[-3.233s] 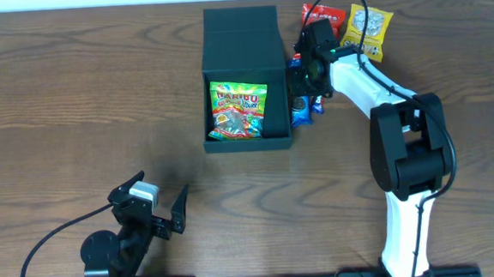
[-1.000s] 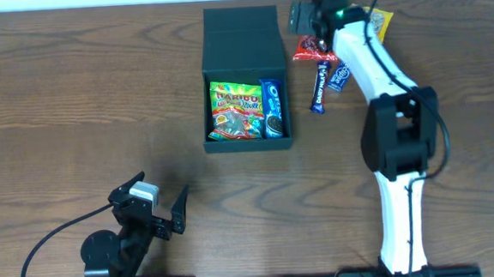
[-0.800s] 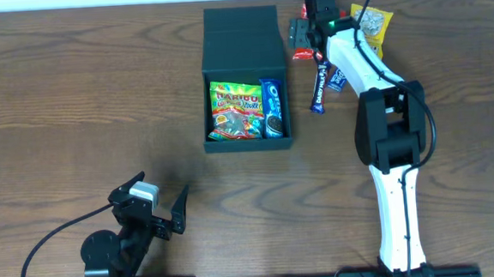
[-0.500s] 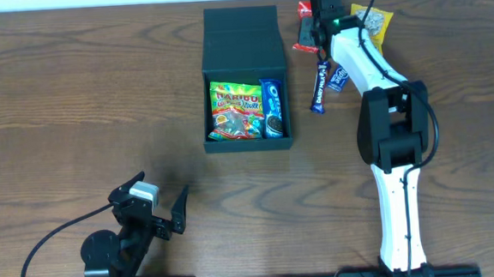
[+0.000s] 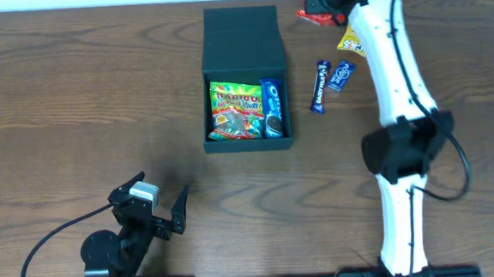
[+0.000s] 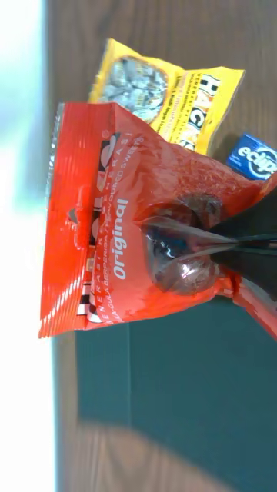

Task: Pack container
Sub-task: 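Grasp the red jerky bag with the right gripper and lift, then lower the red bag into the box on top and release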

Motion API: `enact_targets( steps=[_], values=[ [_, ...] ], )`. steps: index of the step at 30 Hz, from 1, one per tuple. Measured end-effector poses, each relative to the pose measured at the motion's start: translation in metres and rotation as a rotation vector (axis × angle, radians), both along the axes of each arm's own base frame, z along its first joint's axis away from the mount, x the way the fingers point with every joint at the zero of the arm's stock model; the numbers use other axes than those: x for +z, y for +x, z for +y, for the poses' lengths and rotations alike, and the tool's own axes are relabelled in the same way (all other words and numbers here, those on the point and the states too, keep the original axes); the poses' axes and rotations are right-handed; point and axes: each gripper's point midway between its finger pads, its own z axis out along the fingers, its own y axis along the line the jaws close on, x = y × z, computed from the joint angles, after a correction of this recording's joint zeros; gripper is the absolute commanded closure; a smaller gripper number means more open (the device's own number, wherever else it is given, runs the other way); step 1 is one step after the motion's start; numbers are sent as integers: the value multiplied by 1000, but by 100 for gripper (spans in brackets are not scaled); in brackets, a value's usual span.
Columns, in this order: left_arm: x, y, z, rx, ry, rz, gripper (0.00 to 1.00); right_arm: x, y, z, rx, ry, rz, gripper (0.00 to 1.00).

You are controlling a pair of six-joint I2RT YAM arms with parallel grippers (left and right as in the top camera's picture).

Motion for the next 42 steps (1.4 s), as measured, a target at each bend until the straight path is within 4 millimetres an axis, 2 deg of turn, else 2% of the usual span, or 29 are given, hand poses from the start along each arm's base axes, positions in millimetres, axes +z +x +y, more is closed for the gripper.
enact_targets(
  steps=[4, 6, 7, 10, 11, 13, 14, 15, 19, 21, 26, 30, 33, 34, 35, 36, 37, 39, 40, 41, 42],
  values=[
    [0, 0, 0, 0, 0, 0, 5, 61, -34, -6, 16, 36, -103, 98],
    [0, 0, 0, 0, 0, 0, 5, 76, -50, -15, 10, 48, -138, 99],
    [0, 0, 0, 0, 0, 0, 5, 76, -57, -19, 6, 54, -143, 99],
    [0, 0, 0, 0, 0, 0, 5, 54, -73, -22, 0, 75, -93, 99],
    [0, 0, 0, 0, 0, 0, 5, 35, -79, -14, 9, 92, -42, 99],
    [0, 0, 0, 0, 0, 0, 5, 9, -89, 6, 38, 109, 26, 98],
    [0, 0, 0, 0, 0, 0, 5, -5, -96, 22, 65, 111, 63, 99],
    [0, 0, 0, 0, 0, 0, 5, -20, -108, 47, 113, 114, 104, 99],
    [0, 0, 0, 0, 0, 0, 5, -51, -143, 122, 203, 125, 152, 99],
    [0, 0, 0, 0, 0, 0, 5, -66, -156, 144, 208, 132, 165, 98],
    [0, 0, 0, 0, 0, 0, 5, -103, -168, 162, 131, 160, 163, 99],
    [0, 0, 0, 0, 0, 0, 5, -114, -165, 173, 98, 197, 109, 98],
    [0, 0, 0, 0, 0, 0, 5, -119, -171, 180, 103, 200, 112, 99],
    [0, 0, 0, 0, 0, 0, 5, -120, -173, 182, 105, 200, 115, 92],
    [0, 0, 0, 0, 0, 0, 5, -121, -173, 183, 103, 203, 118, 74],
    [0, 0, 0, 0, 0, 0, 5, -123, -173, 184, 105, 203, 121, 49],
    [0, 0, 0, 0, 0, 0, 5, -124, -173, 184, 106, 204, 123, 37],
    [0, 0, 0, 0, 0, 0, 5, -125, -173, 187, 129, 202, 125, 25],
    [0, 0, 0, 0, 0, 0, 5, -125, -174, 187, 145, 195, 125, 23],
    [0, 0, 0, 0, 0, 0, 5, -125, -175, 188, 174, 181, 122, 24],
    [0, 0, 0, 0, 0, 0, 5, -126, -175, 188, 190, 170, 122, 29]
  ],
)
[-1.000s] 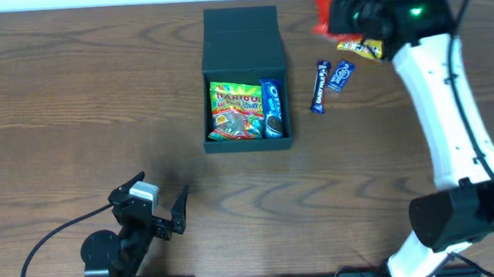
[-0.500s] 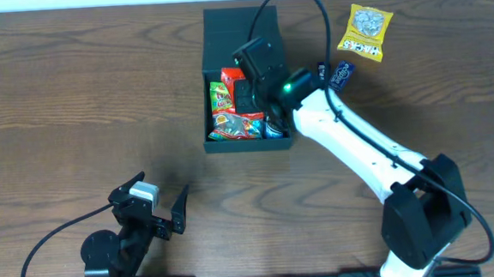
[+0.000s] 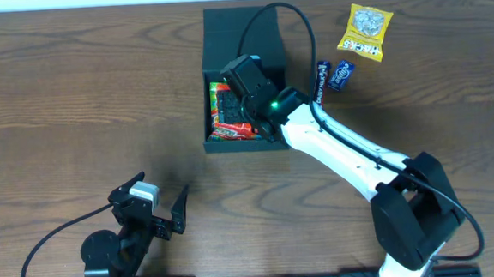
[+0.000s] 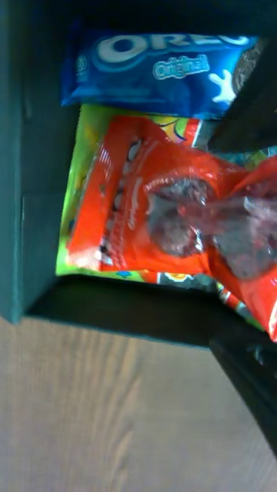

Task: Pack container
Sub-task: 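Lower the red bag into the box on top and release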

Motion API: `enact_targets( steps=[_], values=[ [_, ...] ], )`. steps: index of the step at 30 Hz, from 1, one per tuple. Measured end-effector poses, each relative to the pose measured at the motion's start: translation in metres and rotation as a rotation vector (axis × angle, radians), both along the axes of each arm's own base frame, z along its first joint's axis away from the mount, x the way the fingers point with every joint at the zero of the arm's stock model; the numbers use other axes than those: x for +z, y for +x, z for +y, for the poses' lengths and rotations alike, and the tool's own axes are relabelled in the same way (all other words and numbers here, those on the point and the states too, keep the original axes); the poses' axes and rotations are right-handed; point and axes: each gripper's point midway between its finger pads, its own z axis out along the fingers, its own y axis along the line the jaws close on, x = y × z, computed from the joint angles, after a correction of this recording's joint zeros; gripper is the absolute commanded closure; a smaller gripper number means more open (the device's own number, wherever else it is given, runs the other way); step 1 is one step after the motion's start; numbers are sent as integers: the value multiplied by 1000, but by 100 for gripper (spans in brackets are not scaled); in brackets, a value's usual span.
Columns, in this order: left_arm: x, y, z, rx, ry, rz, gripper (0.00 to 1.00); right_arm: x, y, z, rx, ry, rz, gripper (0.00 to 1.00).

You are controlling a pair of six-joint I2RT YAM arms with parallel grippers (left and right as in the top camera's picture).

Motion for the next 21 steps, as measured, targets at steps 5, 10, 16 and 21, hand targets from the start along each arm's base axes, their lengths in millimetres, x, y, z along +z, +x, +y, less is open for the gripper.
enact_targets(
  steps=[5, 10, 16, 21],
  values=[
    [0, 0, 0, 0, 0, 0, 5, 11, 3, -5, 59, -28, -30, 99],
    [0, 0, 0, 0, 0, 0, 5, 17, 14, -33, 19, -41, -21, 99],
    [0, 0, 0, 0, 0, 0, 5, -12, 12, -27, 59, -17, 62, 99],
    [0, 0, 0, 0, 0, 0, 5, -61, 2, -10, 126, -11, 168, 99]
  ],
)
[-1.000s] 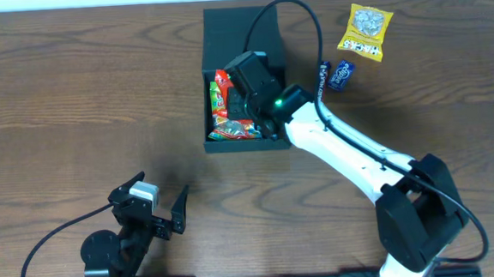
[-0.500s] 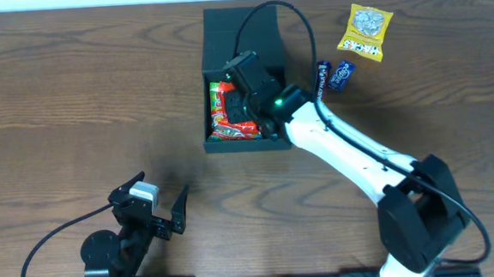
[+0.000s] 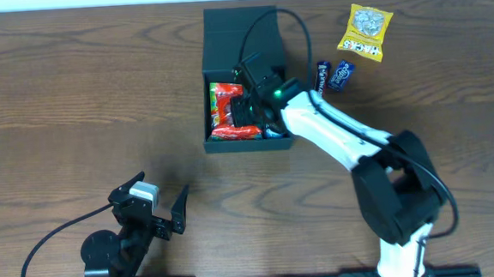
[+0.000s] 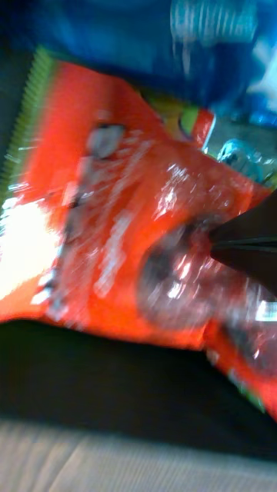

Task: Pack container
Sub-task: 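Lower the red bag into the box on top and release, then reach the right gripper to the yellow Hacks bag and grasp it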

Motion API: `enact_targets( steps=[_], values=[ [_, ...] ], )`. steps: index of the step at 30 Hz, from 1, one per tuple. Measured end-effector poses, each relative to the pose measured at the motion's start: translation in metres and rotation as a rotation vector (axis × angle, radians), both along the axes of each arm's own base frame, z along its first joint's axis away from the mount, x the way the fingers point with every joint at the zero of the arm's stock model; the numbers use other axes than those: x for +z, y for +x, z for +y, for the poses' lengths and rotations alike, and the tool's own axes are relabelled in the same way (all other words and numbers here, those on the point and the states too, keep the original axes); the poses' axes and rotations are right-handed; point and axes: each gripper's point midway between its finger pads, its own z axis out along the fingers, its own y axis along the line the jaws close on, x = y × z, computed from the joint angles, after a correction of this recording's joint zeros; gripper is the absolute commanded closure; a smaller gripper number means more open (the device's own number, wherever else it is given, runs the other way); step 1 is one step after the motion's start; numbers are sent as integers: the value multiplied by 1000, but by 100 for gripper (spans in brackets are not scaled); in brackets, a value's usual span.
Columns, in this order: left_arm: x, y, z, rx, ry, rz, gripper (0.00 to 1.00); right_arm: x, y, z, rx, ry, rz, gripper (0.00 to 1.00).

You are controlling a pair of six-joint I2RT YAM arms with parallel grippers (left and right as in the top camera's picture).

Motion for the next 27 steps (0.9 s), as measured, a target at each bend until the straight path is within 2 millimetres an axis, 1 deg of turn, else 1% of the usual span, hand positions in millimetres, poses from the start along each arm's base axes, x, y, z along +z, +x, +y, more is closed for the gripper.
enact_targets(
  steps=[2, 9, 12, 16, 21, 24, 25, 26, 27],
  values=[
    [0, 0, 0, 0, 0, 0, 5, -12, -2, 1, 7, -2, 27, 99],
    [0, 0, 0, 0, 0, 0, 5, -13, -2, 5, 49, 0, 19, 99],
    [0, 0, 0, 0, 0, 0, 5, -9, -3, 10, 91, 16, 14, 99],
    [0, 0, 0, 0, 0, 0, 5, 3, 0, 21, 146, 54, -6, 99],
    [-1, 0, 0, 0, 0, 3, 5, 9, -4, 22, 166, 63, 4, 99],
    [-5, -2, 0, 0, 1, 23, 5, 23, 2, 14, 147, 60, -19, 99],
    [-7, -2, 0, 0, 1, 29, 5, 32, 8, 8, 128, 57, -43, 95],
    [-8, -2, 0, 0, 1, 34, 5, 45, 19, -2, 96, 53, -82, 90],
    [-9, -3, 0, 0, 2, 38, 5, 68, 36, -20, 46, 44, -151, 85]
  ],
)
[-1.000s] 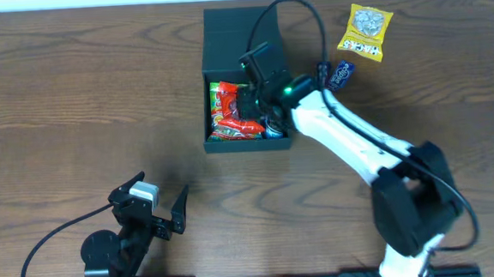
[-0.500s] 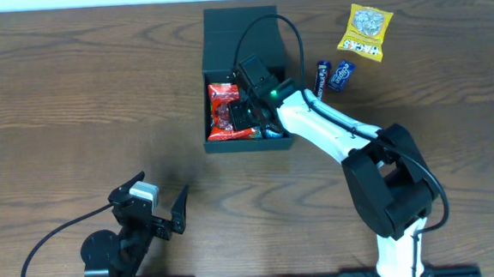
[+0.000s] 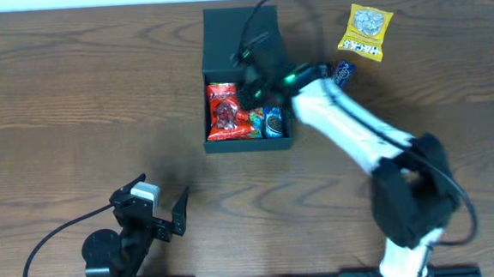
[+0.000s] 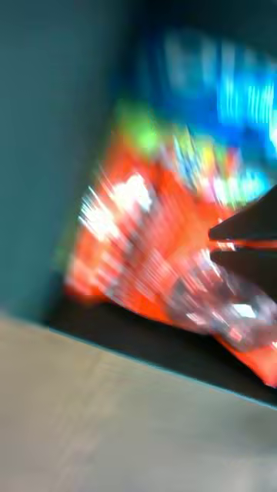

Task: Pack container
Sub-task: 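Reach the right gripper to the yellow Hacks bag and grasp it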

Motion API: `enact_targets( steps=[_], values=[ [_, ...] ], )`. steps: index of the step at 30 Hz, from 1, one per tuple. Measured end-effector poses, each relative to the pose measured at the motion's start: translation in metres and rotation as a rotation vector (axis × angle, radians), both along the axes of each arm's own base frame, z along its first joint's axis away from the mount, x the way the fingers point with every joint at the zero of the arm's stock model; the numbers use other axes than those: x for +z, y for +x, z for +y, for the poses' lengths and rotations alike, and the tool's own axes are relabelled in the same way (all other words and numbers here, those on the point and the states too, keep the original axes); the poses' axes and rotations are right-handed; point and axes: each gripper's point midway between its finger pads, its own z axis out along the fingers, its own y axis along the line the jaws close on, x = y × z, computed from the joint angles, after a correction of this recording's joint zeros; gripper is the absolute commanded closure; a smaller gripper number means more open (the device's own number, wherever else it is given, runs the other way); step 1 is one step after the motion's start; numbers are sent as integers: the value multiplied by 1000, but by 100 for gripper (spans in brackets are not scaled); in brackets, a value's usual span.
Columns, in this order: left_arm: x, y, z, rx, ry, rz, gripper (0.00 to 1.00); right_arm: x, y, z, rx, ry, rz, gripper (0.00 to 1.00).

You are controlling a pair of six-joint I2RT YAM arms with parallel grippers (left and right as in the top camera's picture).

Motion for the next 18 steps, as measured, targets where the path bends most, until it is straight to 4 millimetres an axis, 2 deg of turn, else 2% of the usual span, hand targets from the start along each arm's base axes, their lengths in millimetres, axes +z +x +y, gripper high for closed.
enact_targets(
  steps=[1, 2, 3, 4, 5, 8, 11, 12, 15, 18],
  values=[
    [-1, 0, 0, 0, 0, 3, 5, 19, 15, -18, -57, -4, -58, 82],
    [-1, 0, 0, 0, 0, 4, 5, 47, 38, -49, -146, -9, -144, 77],
    [-1, 0, 0, 0, 0, 4, 5, 73, 59, -89, -250, -19, -221, 67],
    [-1, 0, 0, 0, 0, 4, 5, 87, 75, -128, -345, -35, -266, 60],
    [-1, 0, 0, 0, 0, 3, 5, 89, 83, -151, -402, -45, -280, 50],
    [7, 2, 0, 0, -1, -30, 5, 74, 103, -225, -551, -94, -277, 38],
    [19, 5, 0, -1, 1, -85, 5, 51, 114, -265, -623, -115, -252, 37],
    [23, 6, 0, -2, 4, -104, 5, 35, 118, -281, -643, -123, -233, 36],
    [29, 7, -1, -7, 7, -134, 5, 5, 123, -299, -659, -138, -192, 35],
    [41, 9, -4, -32, 28, -197, 5, -15, 130, -302, -656, -140, -183, 34]
  ],
)
